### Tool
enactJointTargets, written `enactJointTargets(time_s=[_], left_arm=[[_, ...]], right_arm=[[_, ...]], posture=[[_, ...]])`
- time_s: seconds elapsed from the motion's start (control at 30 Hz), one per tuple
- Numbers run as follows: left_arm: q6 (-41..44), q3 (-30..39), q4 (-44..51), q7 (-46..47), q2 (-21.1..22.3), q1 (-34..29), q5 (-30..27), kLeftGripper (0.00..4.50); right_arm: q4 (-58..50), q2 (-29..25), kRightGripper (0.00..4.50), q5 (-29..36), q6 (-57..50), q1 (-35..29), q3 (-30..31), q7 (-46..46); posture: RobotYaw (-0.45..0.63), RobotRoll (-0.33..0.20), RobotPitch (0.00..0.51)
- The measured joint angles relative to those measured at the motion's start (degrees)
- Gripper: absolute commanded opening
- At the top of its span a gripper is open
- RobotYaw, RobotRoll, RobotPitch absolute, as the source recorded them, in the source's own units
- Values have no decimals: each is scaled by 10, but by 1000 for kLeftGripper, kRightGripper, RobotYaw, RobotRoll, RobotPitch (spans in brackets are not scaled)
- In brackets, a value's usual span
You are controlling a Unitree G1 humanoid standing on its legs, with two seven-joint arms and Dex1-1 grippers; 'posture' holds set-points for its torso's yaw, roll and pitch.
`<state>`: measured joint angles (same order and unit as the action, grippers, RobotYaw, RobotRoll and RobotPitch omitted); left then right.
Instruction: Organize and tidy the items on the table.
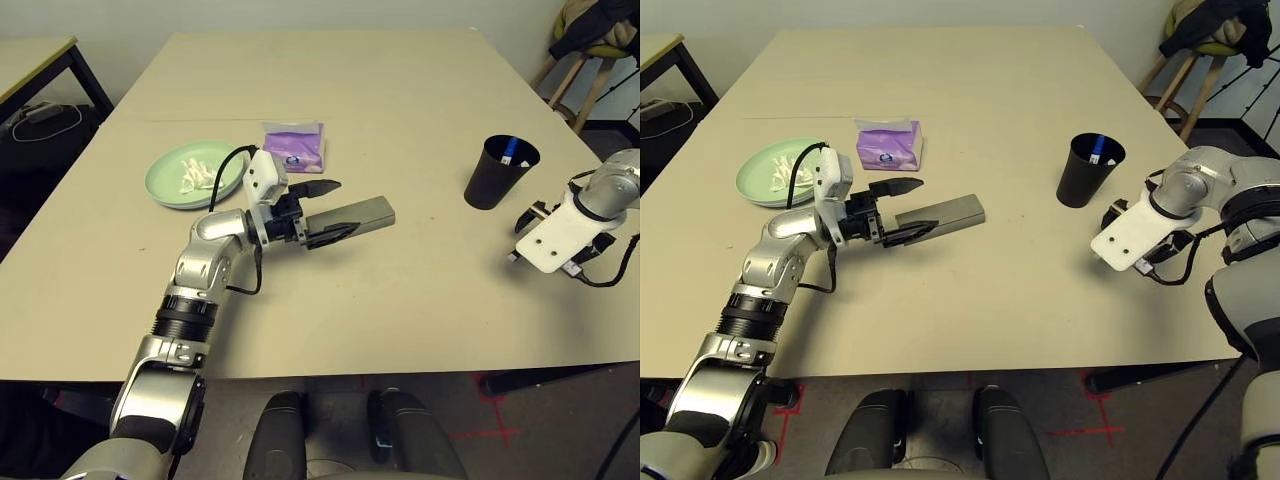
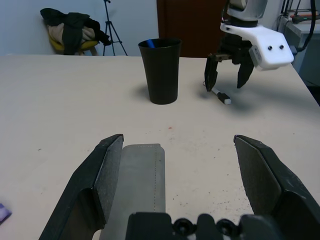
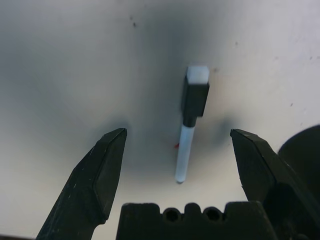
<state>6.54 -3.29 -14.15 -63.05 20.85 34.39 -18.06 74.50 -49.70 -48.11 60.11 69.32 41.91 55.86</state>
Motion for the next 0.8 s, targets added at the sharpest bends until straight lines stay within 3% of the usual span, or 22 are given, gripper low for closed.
enactJointTargets(time_s=[0.2,0.5,0.8], left_arm=[[3,0,4,3,3,-5,-1,4500],[4,0,18,3,5,-12,-1,4500],[5,0,18,3,6,-12,-1,4500]], right_arm=[[6,10,4462,-4,11,3,0,-19],[26,14,4462,64,9,3,-46,105],[23,14,4462,61,-3,-1,-44,111]], posture=[[246,0,133],[253,0,131],[257,0,133]])
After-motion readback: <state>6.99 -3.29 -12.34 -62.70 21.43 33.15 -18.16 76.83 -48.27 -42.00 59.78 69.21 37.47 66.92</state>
